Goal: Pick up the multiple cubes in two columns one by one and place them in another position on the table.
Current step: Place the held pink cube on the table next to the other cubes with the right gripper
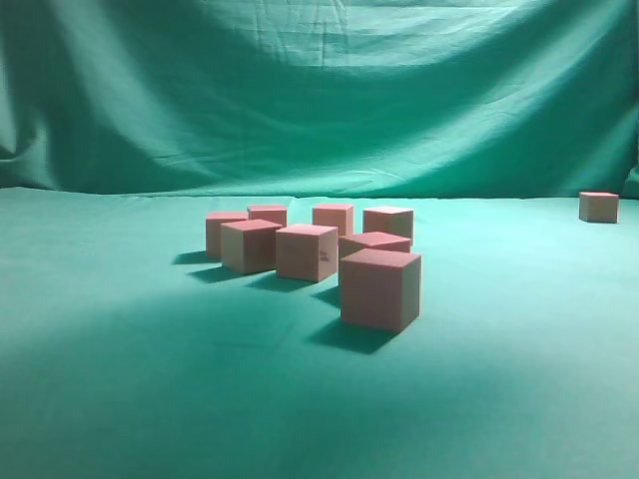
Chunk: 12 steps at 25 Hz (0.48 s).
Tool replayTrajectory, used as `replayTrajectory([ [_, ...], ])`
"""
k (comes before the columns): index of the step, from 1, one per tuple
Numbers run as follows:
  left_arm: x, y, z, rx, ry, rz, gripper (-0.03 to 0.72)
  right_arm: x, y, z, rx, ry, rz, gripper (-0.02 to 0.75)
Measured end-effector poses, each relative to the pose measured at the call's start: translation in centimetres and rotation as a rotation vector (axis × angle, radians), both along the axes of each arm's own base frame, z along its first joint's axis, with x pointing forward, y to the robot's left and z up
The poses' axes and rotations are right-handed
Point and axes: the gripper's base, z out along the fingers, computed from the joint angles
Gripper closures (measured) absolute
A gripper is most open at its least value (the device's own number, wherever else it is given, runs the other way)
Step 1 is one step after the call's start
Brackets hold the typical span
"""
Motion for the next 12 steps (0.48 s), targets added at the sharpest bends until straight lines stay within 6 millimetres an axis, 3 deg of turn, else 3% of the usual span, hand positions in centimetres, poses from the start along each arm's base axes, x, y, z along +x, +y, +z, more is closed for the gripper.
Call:
replayTrajectory([
  [3,0.0,0.0,0.0,0.0,0.0,0.0,0.688,-3.6,3.2,-1.0,-0.037,0.047,0.15,0.482],
  [8,0.0,0.0,0.0,0.0,0.0,0.0,0.688,-9.9,9.7,-5.8,-0.128,0.165,0.445,0.482],
  [12,0.0,0.0,0.0,0.0,0.0,0.0,0.688,-14.6,14.2,-9.2,-0.18,0.149,0.678,0.482],
])
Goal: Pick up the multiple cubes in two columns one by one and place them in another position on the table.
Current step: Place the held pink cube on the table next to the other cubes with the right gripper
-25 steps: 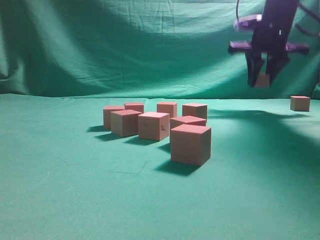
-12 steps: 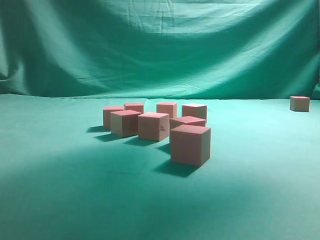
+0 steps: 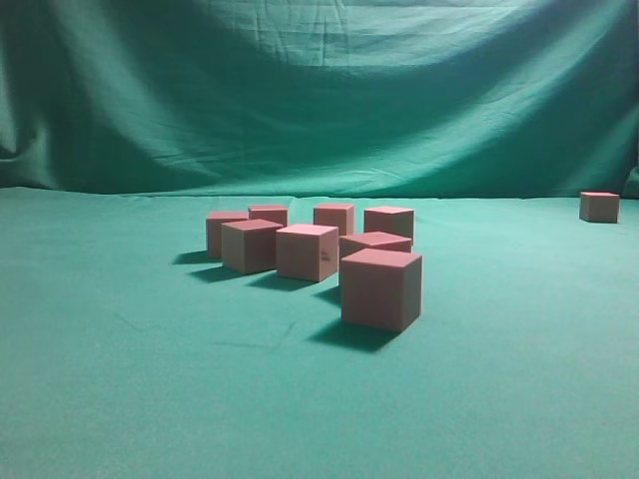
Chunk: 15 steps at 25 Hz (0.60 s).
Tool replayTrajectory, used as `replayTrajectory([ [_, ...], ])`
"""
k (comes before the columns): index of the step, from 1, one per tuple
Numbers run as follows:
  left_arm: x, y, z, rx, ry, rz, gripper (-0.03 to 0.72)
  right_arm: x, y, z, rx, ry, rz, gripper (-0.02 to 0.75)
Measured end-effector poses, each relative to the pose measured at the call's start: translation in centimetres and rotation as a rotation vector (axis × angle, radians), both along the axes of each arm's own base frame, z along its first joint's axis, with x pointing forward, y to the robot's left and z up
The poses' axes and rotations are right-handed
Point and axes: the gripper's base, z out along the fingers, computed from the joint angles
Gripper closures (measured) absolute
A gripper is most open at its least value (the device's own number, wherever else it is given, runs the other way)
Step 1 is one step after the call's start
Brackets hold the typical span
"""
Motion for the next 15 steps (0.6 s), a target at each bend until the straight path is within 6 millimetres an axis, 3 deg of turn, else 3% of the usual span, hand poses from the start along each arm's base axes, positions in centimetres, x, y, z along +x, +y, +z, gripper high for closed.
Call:
replayTrajectory([
  [3,0.0,0.0,0.0,0.0,0.0,0.0,0.688,-2.8,2.2,-1.9,-0.025,-0.008,0.153,0.482],
  [6,0.0,0.0,0.0,0.0,0.0,0.0,0.688,-3.8,3.7,-3.5,-0.053,0.01,0.215,0.482],
  [15,0.0,0.0,0.0,0.0,0.0,0.0,0.688,-2.6,4.2,-8.2,-0.249,0.004,0.272,0.482],
])
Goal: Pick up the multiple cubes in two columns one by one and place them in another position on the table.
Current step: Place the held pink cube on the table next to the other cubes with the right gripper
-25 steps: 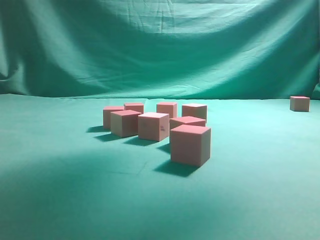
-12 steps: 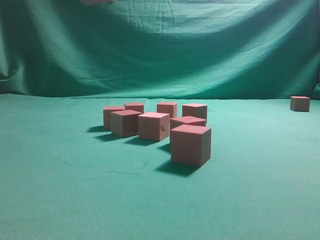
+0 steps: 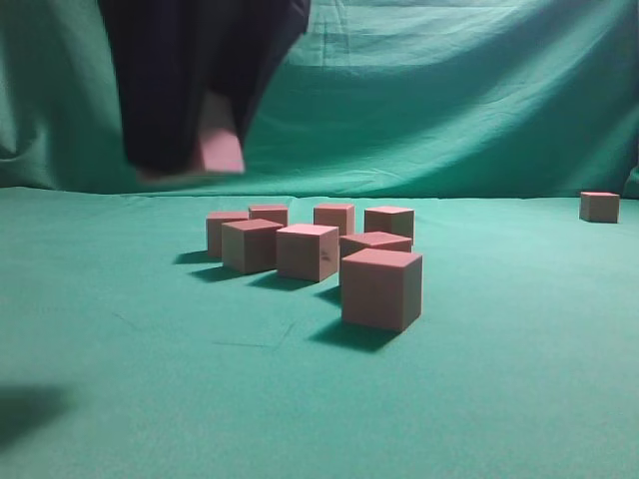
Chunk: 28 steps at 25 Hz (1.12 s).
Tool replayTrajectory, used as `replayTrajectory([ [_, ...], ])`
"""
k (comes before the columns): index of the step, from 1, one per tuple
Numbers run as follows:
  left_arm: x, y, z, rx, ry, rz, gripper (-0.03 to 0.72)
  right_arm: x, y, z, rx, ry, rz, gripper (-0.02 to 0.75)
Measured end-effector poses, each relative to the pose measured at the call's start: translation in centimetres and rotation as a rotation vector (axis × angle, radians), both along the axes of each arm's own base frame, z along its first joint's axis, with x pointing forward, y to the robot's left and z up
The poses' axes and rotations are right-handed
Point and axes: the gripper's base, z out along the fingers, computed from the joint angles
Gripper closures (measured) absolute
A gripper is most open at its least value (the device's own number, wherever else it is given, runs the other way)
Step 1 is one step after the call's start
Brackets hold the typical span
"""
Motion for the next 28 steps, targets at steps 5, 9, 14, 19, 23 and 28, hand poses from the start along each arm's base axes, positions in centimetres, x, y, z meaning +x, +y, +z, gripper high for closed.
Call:
replayTrajectory([
  [5,0.0,0.0,0.0,0.0,0.0,0.0,0.688,0.2,-0.1,-0.6,-0.032,-0.005,0.001,0.482],
  [9,0.0,0.0,0.0,0.0,0.0,0.0,0.688,-0.2,0.1,-1.1,0.011,0.026,-0.025,0.482],
  [14,0.0,0.0,0.0,0.0,0.0,0.0,0.688,-0.5,0.1,-2.2,0.028,0.05,-0.05,0.482],
  [19,0.0,0.0,0.0,0.0,0.0,0.0,0.688,-0.1,-0.5,-2.3,-0.028,-0.004,-0.011,0.482],
  [23,0.0,0.0,0.0,0.0,0.0,0.0,0.688,0.1,-0.8,-2.5,-0.064,-0.03,-0.013,0.482],
  [28,0.0,0.0,0.0,0.0,0.0,0.0,0.688,0.0,-1.1,-3.8,-0.046,-0.047,-0.034,0.482],
])
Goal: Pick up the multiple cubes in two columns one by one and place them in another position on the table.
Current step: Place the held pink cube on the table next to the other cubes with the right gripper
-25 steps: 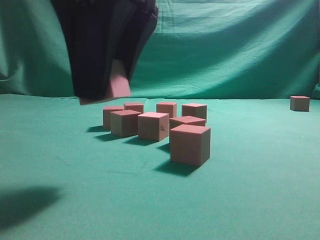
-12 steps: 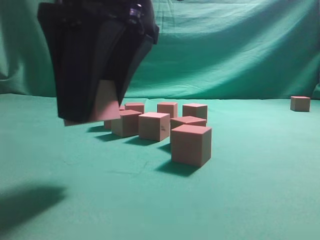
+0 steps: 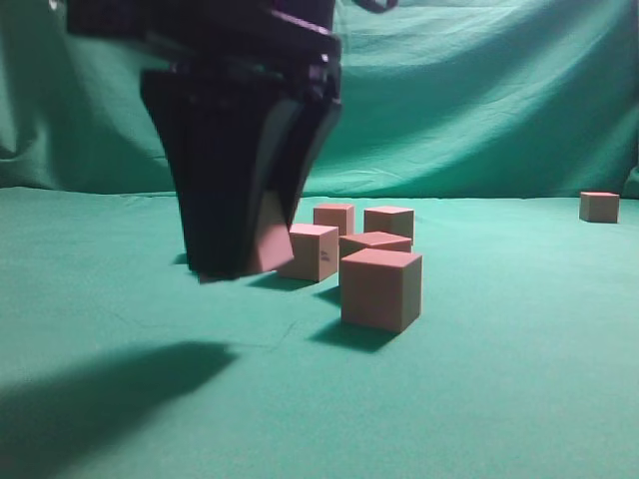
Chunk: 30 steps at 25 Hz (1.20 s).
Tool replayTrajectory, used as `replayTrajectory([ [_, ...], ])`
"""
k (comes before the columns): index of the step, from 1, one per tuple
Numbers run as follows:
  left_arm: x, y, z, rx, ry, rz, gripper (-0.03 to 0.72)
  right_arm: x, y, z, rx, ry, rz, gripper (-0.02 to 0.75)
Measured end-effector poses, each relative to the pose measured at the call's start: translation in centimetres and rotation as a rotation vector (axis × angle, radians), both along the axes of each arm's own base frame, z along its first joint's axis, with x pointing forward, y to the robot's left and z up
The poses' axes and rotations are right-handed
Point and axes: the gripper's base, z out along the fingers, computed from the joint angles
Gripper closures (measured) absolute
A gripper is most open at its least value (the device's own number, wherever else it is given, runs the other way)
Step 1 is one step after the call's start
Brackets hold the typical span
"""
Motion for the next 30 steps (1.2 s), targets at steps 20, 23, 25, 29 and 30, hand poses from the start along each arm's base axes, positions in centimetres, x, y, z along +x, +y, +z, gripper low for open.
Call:
replayTrajectory([
  [20,0.0,0.0,0.0,-0.002,0.0,0.0,0.688,0.6,-0.3,-1.0,0.029,-0.028,0.055,0.482],
  [23,0.0,0.0,0.0,-0.002,0.0,0.0,0.688,0.6,-0.3,-1.6,0.014,-0.017,0.07,0.482],
  [25,0.0,0.0,0.0,-0.002,0.0,0.0,0.688,0.6,-0.2,-2.0,0.01,0.001,0.073,0.482],
  [29,0.0,0.0,0.0,-0.002,0.0,0.0,0.688,0.6,-0.1,-2.3,0.011,0.012,0.079,0.482],
  [30,0.0,0.0,0.0,-0.002,0.0,0.0,0.688,0.6,-0.1,-2.3,0.012,0.013,0.083,0.482],
])
